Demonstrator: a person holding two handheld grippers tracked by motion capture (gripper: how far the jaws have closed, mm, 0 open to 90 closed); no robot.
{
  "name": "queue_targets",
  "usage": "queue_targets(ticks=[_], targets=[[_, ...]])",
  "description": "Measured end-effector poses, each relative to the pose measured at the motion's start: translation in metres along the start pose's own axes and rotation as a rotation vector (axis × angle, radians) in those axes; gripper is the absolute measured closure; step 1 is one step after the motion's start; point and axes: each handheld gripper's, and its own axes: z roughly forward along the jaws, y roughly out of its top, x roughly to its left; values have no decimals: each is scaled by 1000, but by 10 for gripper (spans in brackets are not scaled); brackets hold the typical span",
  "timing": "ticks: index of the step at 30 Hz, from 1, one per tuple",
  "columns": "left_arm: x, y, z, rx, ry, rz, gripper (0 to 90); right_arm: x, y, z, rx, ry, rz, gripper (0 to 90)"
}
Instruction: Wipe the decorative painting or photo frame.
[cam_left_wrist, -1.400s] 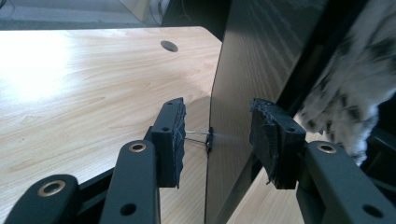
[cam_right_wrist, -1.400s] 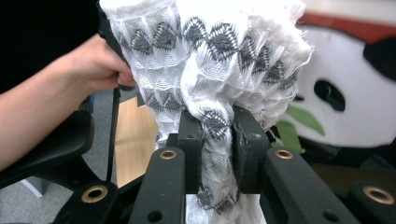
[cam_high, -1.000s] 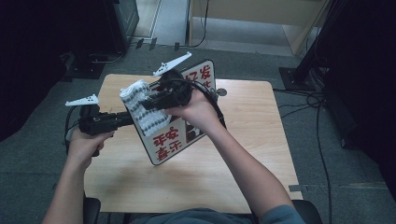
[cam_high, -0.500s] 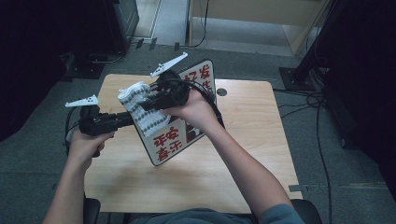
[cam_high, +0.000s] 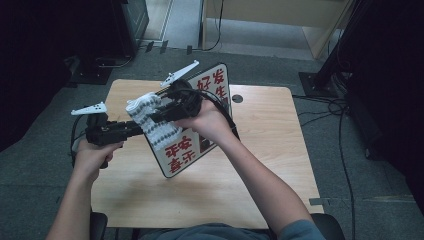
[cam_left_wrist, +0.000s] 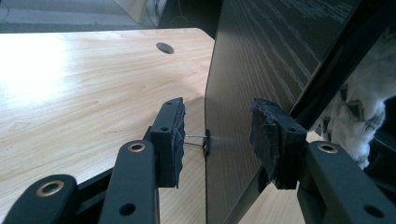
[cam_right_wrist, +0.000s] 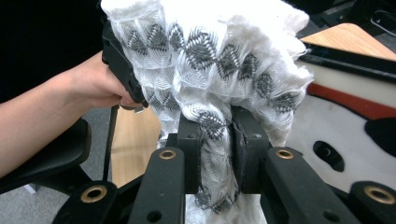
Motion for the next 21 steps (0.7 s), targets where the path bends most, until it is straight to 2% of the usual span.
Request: queue_targets(ticks=[8,21], targets=[[0,0,0,1,-1,4,551,1,-5,5,7,9,0,761],[1,0,-1,-3,-4,-15,549,0,-14,11,21,22,9,760]])
